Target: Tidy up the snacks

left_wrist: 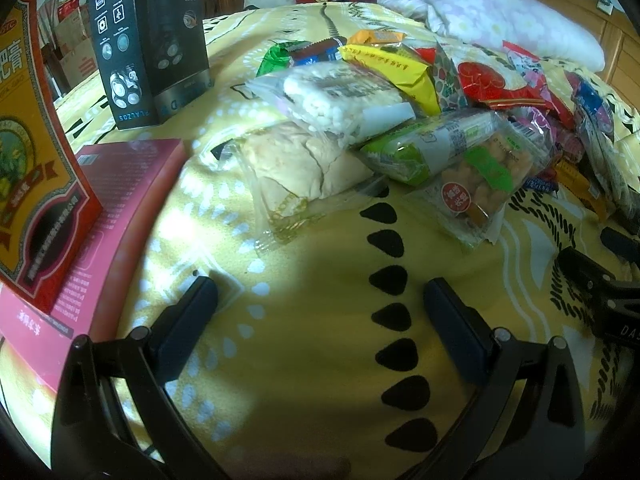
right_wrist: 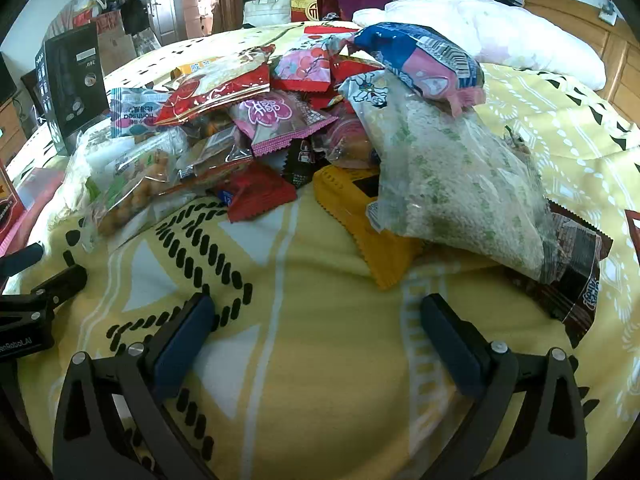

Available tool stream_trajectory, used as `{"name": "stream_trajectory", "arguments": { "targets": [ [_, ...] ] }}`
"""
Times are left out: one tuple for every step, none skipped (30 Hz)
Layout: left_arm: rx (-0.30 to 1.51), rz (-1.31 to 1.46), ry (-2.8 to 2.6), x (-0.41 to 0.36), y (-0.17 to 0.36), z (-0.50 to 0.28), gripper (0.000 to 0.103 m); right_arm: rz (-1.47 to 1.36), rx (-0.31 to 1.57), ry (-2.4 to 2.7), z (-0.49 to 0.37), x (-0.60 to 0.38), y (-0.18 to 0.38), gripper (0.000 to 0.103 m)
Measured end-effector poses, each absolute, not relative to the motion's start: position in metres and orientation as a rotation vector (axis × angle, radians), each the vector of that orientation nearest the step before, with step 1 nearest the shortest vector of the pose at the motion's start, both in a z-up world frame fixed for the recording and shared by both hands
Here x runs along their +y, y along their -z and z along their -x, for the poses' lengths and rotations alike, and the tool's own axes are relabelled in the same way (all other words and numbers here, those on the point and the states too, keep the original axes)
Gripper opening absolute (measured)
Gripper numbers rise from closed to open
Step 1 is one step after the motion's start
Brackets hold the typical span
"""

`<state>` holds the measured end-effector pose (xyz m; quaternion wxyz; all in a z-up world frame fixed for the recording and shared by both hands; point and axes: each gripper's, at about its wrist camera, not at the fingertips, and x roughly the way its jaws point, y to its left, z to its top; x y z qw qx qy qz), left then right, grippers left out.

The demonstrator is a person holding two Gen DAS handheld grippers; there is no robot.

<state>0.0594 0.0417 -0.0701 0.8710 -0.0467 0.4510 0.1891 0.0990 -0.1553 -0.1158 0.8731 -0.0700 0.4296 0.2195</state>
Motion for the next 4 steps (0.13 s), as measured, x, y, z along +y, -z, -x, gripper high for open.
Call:
{"name": "stream_trajectory", "arguments": {
  "targets": [
    [0.943,0.097,-0.396,0.0415,0.0701,-0.0592,0.103,0.147,0.898,-0.458,-0.0991,-0.1553,0.1158,0.103],
    [0.943,0.097,-0.395,0.0418,0.0700,-0.0590,0.103,0.148,0.898,-0.458,-0.0989,-0.1551,0.1160,0.103],
    [0.943,0.097,-0.395,0.0419,0.0702,-0.0593,0.103,0.149,0.898,-0.458,-0.0993,-0.1551,0.1160,0.103],
    [0.942,0.097,-0.395,0.0424,0.0703,-0.0596,0.103,0.149,0.898,-0.458,-0.0991,-0.1549,0.1161,0.103]
  ]
}}
